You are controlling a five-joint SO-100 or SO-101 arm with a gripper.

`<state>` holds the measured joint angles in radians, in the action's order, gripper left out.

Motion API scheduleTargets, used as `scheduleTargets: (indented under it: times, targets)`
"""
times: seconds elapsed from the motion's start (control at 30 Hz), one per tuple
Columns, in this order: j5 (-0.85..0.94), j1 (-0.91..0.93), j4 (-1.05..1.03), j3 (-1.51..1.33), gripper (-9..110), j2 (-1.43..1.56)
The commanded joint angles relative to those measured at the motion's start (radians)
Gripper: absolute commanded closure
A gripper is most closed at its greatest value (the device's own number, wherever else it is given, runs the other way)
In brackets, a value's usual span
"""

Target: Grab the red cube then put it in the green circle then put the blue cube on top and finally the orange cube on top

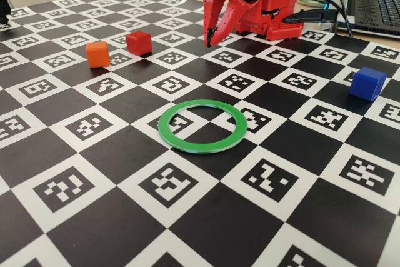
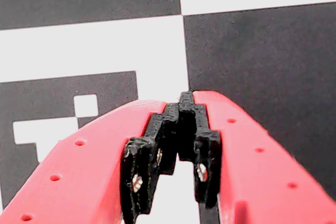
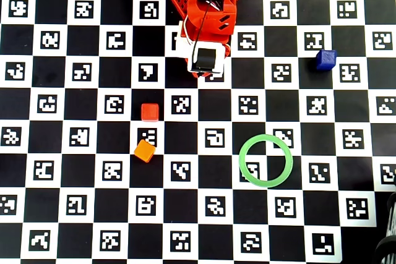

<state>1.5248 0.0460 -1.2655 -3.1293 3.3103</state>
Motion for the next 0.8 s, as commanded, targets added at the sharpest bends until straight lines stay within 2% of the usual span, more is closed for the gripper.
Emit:
scheduleTargets:
  times: [0.0, 0.77]
  targets:
    - [0.005, -0.009, -0.107, -0.04, 108, 0.048]
    - [0.003, -0.029, -0.107, -0.04, 108, 0.049]
